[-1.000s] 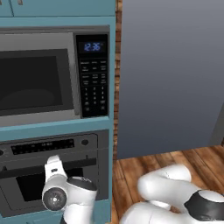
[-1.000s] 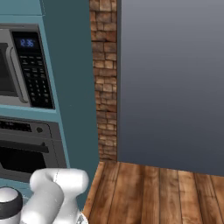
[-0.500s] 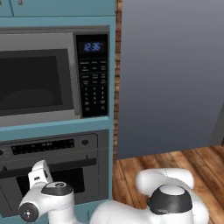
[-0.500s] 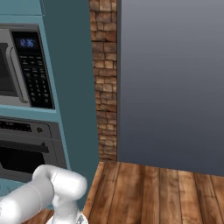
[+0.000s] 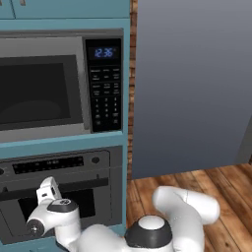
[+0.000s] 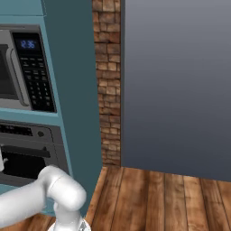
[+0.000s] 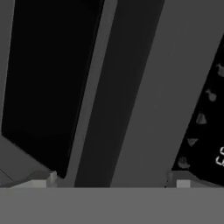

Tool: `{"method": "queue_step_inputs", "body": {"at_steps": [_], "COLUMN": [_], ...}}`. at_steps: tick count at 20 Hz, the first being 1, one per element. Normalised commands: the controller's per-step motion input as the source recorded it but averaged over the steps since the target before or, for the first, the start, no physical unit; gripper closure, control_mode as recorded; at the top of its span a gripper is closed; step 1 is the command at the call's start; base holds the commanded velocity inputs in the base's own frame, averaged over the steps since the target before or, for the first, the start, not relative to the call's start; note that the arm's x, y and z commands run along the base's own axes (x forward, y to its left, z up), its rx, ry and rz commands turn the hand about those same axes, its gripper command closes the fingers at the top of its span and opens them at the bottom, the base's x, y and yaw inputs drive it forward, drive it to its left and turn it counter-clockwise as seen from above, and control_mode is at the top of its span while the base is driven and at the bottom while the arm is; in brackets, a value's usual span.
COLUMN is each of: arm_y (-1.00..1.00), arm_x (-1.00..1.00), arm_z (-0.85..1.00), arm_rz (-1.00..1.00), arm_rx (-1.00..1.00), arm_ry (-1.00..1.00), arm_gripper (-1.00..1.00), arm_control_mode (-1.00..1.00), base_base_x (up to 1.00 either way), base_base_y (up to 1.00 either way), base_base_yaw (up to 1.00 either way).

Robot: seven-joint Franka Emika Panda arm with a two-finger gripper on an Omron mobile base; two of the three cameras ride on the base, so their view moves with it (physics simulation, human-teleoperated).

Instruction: Take the fish from the oven and place it on the plate on the counter.

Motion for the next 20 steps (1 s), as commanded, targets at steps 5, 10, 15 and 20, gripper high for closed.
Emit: {"method": "queue_step_inputs", "body": {"at_steps": [5, 10, 15, 20], "arm_y": [0.36, 0.28, 0.32, 0.03], "arm_x": [0.68, 0.51, 0.65, 0.11], "arm_z": [-0.62, -0.57, -0.34, -0.02], "arm_rz": [-0.07, -0.04, 0.0, 0.0], "arm_rx": [0.0, 0.0, 0.0, 0.0], "arm_ry": [0.0, -0.03, -0.1, -0.01], "arm_gripper": [-1.0, -1.0, -1.0, -1.0], "arm_control_mode": [-1.0, -1.0, -1.0, -1.0], "base_base_x": [0.0, 0.0, 0.0, 0.0], "base_base_y": [0.0, 0.0, 0.0, 0.0], "base_base_yaw": [0.0, 0.0, 0.0, 0.0]}}
